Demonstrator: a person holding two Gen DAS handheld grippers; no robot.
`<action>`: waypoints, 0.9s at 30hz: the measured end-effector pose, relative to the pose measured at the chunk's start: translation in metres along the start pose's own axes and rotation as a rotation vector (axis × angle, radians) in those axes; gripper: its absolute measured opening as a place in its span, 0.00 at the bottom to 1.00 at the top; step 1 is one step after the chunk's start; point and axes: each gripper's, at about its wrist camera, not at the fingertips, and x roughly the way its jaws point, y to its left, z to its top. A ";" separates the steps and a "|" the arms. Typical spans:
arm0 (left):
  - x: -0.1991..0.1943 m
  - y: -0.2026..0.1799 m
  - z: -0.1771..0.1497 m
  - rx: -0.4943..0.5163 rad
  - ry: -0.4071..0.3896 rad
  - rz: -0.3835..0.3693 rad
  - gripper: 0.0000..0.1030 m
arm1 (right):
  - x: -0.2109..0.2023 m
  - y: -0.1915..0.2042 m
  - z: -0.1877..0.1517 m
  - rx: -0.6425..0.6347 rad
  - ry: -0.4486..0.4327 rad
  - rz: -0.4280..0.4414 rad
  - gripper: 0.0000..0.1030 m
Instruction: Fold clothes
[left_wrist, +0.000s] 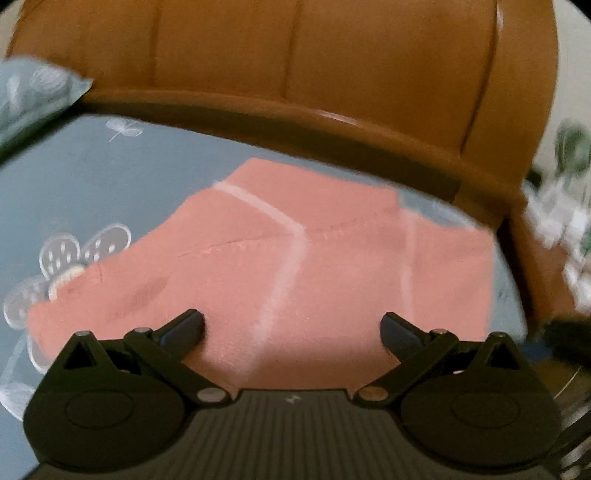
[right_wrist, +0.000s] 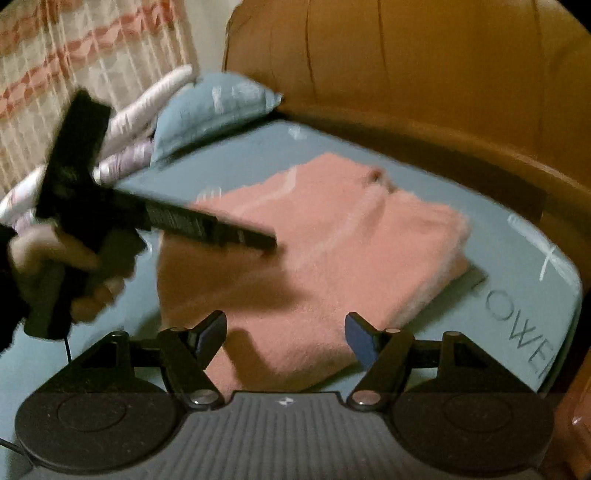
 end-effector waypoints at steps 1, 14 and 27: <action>0.001 -0.002 0.002 0.024 0.014 0.010 0.99 | -0.004 -0.005 0.004 0.005 -0.031 -0.016 0.73; -0.009 0.009 0.009 -0.009 0.023 0.015 0.98 | 0.007 -0.026 0.027 0.046 -0.041 -0.118 0.69; -0.074 0.032 -0.040 -0.153 -0.038 -0.129 0.99 | -0.024 0.014 -0.002 0.069 0.027 0.006 0.76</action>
